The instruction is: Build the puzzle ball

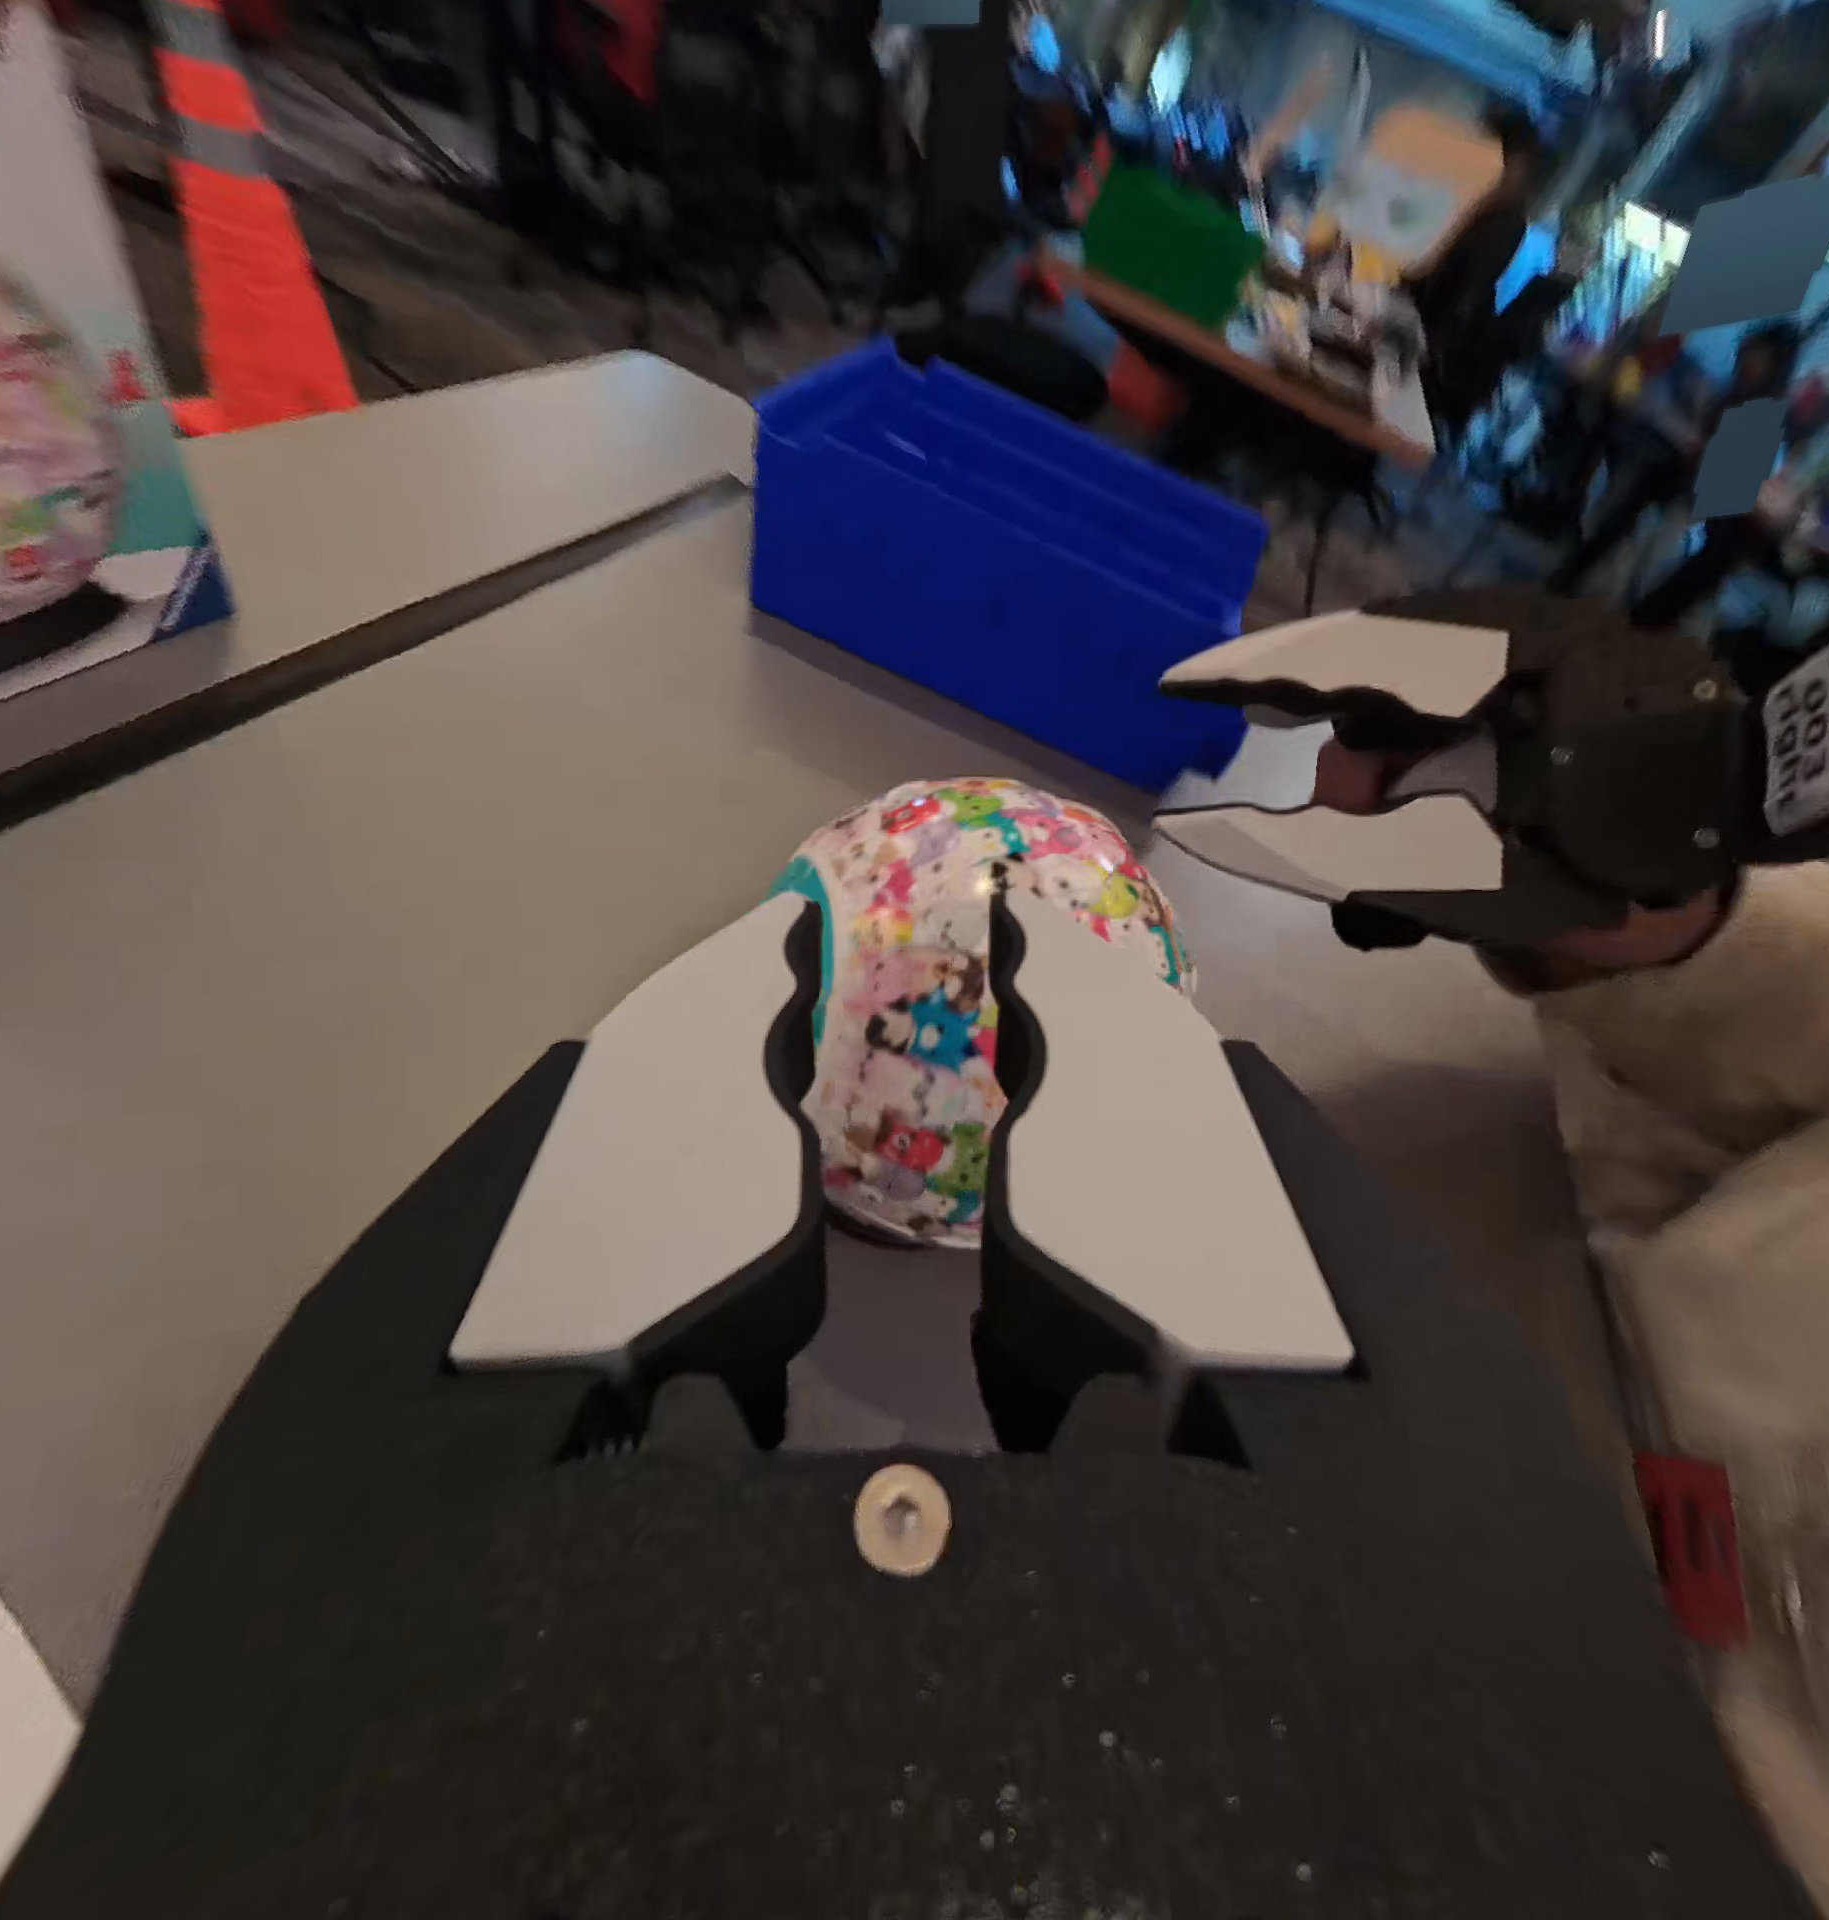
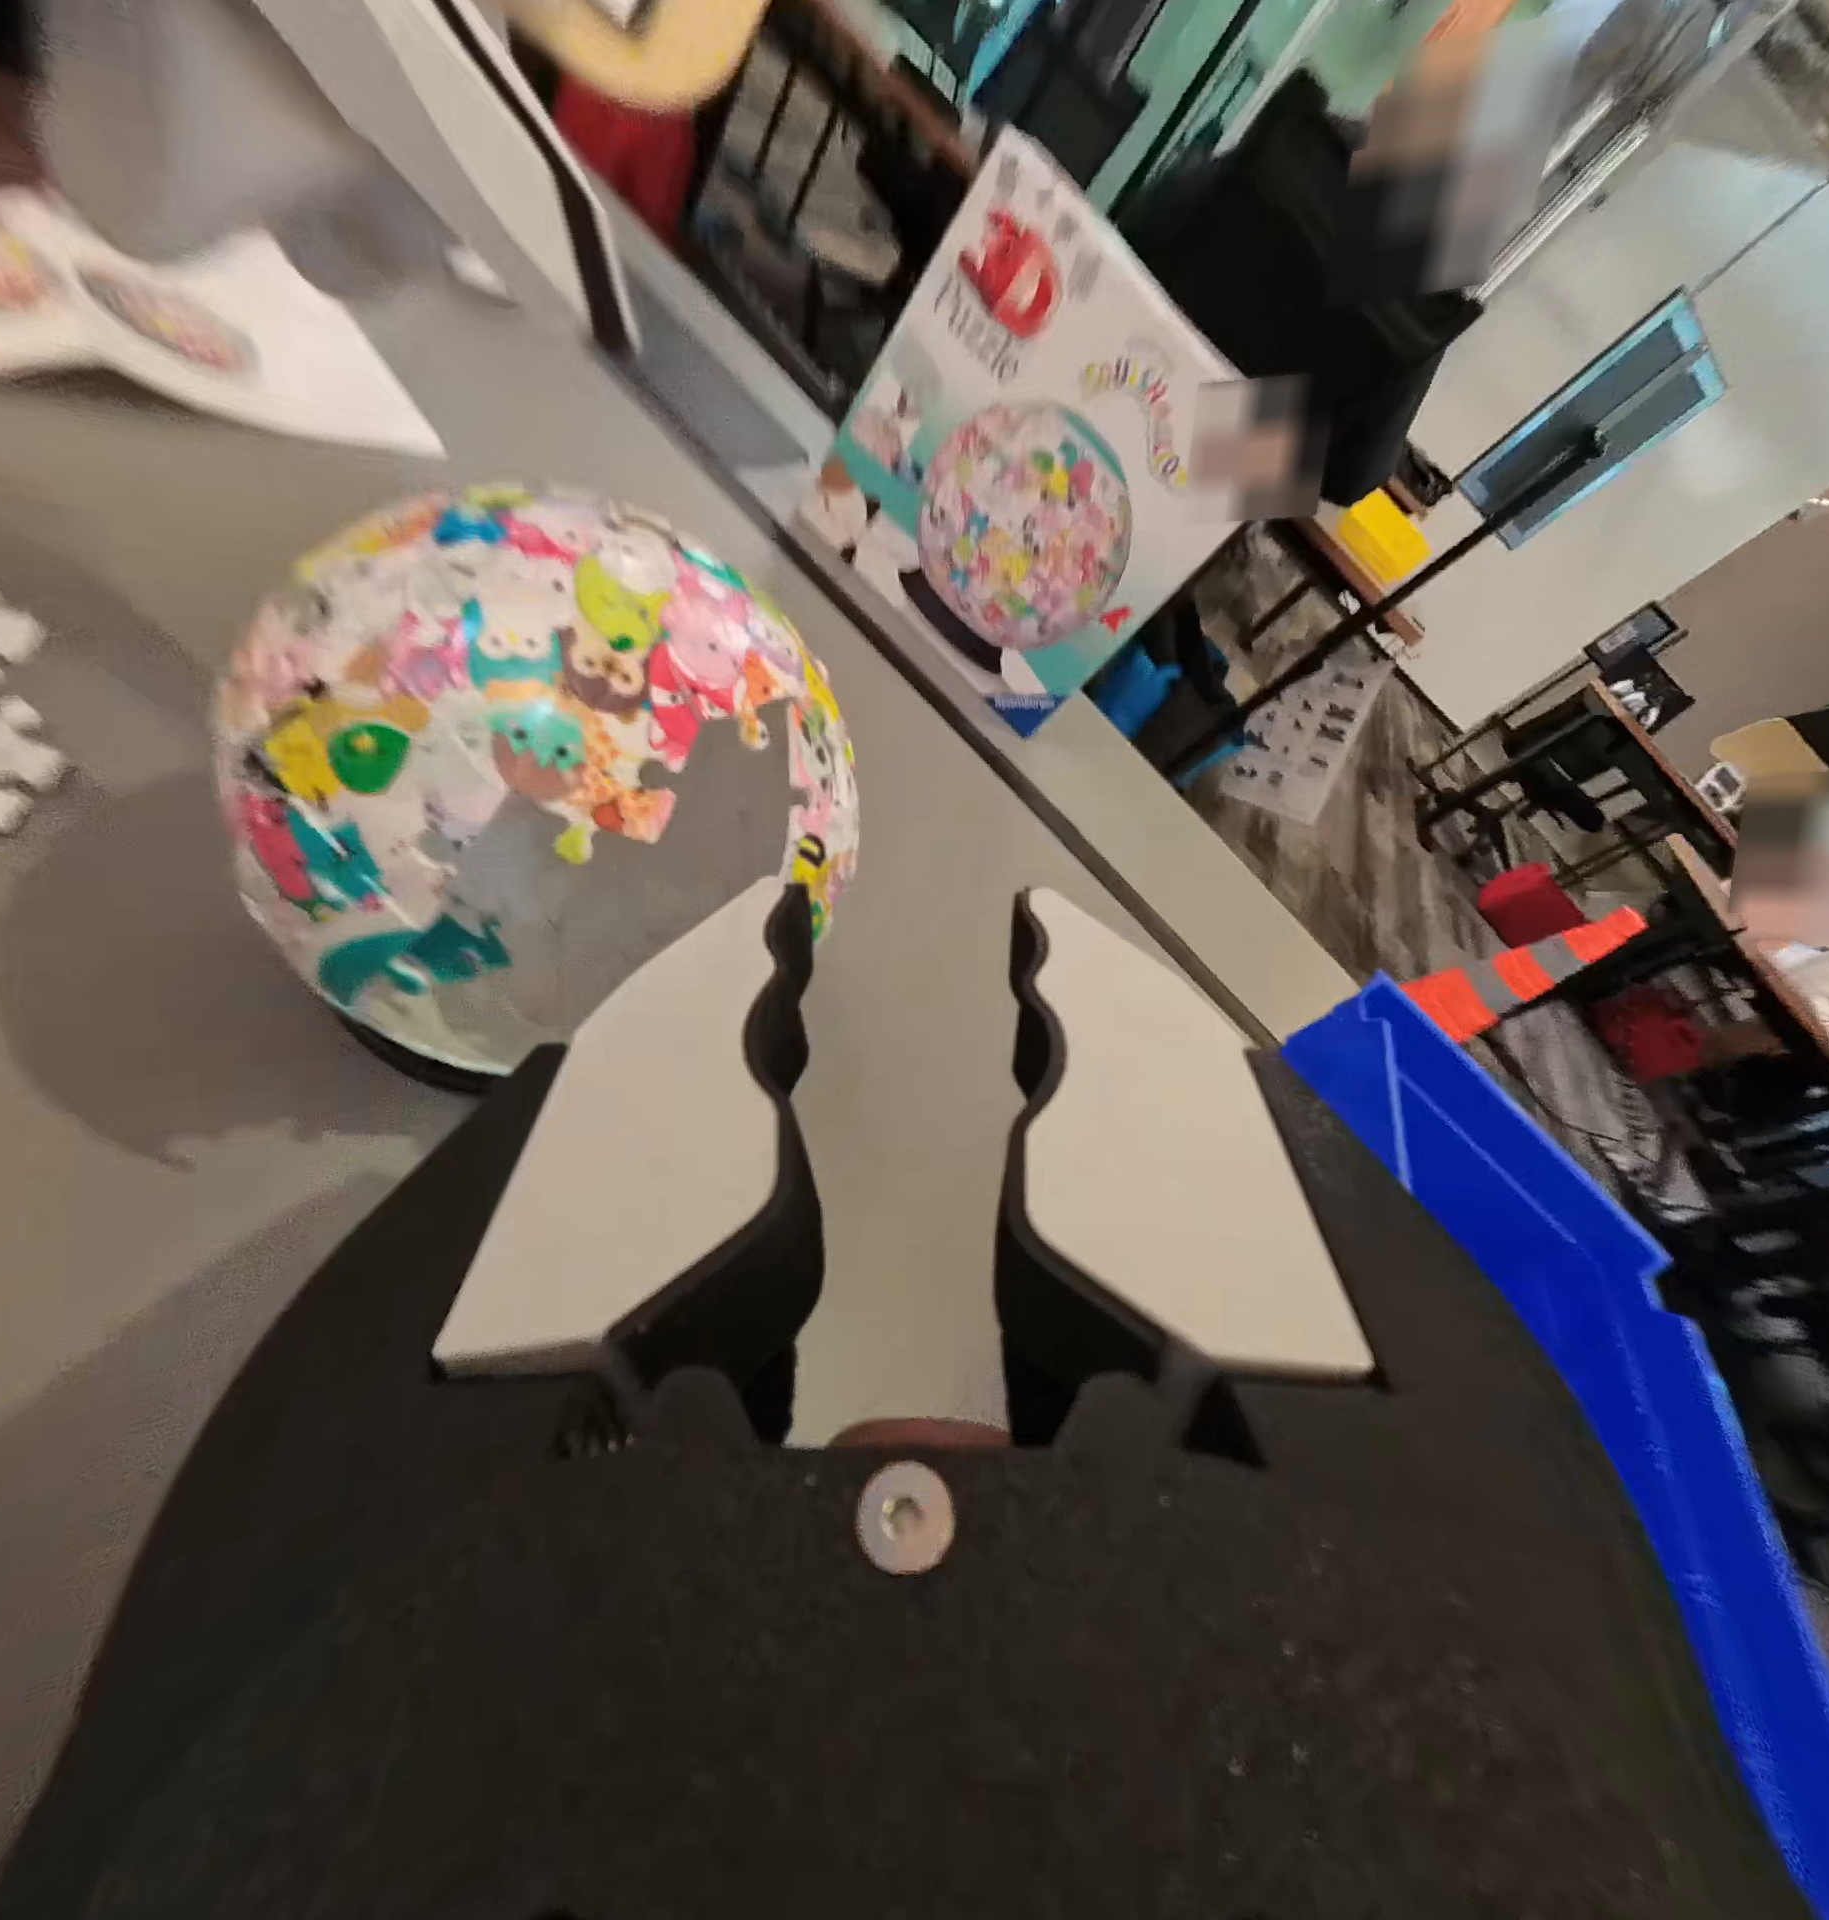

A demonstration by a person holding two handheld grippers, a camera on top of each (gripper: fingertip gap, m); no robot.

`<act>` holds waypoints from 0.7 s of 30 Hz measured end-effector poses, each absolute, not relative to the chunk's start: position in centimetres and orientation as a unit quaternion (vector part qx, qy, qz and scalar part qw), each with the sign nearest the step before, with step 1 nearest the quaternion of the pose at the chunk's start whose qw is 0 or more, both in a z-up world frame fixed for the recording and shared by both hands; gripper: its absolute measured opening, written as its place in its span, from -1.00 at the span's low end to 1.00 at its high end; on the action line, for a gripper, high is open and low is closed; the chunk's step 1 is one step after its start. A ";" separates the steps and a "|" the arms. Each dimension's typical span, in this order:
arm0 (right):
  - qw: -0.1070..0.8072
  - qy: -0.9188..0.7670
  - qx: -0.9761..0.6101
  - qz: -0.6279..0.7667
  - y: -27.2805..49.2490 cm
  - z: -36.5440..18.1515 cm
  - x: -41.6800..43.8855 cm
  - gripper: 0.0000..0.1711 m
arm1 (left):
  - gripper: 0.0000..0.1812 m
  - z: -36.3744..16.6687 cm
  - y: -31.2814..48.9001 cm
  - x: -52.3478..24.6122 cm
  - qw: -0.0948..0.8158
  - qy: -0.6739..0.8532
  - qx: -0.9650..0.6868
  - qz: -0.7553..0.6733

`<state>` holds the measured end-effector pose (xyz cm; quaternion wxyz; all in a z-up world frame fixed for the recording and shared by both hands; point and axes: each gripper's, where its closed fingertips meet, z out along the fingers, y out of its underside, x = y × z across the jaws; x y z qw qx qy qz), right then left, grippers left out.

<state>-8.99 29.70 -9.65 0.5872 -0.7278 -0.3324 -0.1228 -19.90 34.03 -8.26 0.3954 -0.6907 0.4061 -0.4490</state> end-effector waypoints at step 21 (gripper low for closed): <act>0.414 -0.420 -0.713 0.378 29.8 -14.8 -12.1 0.12 | -0.04 -15.2 25.9 -17.4 0.399 0.218 -0.816 -0.357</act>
